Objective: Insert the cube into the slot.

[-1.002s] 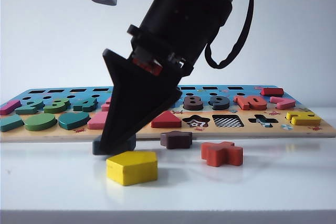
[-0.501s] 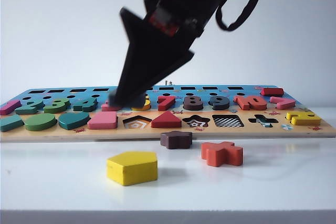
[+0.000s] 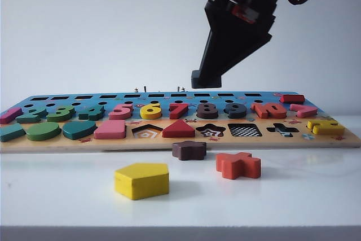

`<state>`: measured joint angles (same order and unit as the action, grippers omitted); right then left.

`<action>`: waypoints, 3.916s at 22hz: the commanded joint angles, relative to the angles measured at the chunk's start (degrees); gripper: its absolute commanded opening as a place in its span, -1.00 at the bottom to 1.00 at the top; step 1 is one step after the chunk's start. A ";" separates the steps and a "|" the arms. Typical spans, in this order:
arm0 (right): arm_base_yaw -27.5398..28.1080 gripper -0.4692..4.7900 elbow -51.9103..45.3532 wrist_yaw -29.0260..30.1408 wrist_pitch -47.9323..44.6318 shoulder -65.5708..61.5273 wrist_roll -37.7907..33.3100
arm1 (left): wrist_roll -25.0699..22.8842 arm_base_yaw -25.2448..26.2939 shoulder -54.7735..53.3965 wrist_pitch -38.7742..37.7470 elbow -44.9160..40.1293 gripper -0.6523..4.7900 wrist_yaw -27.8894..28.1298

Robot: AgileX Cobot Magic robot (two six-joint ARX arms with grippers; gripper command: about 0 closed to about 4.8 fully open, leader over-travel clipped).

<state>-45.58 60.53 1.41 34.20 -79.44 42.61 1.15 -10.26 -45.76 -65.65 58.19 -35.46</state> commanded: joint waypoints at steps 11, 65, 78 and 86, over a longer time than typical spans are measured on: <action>4.42 -0.36 0.04 -0.26 4.87 0.46 6.93 | -0.26 0.04 0.04 0.26 0.22 -0.70 -0.09; 5.35 -0.36 -5.95 0.04 -1.01 -2.01 9.49 | -0.24 0.04 0.04 1.11 0.22 -0.70 -0.11; 6.01 -0.36 -5.95 0.04 -2.47 -2.01 9.49 | -0.24 0.04 0.04 1.09 0.22 -0.70 -0.11; 5.99 -0.36 -5.95 0.11 -2.49 -2.01 9.49 | -0.24 0.04 0.07 1.09 0.22 -0.70 -0.11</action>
<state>-39.48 54.43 1.10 32.51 -81.60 52.31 1.15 -10.26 -45.76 -65.34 58.19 -35.46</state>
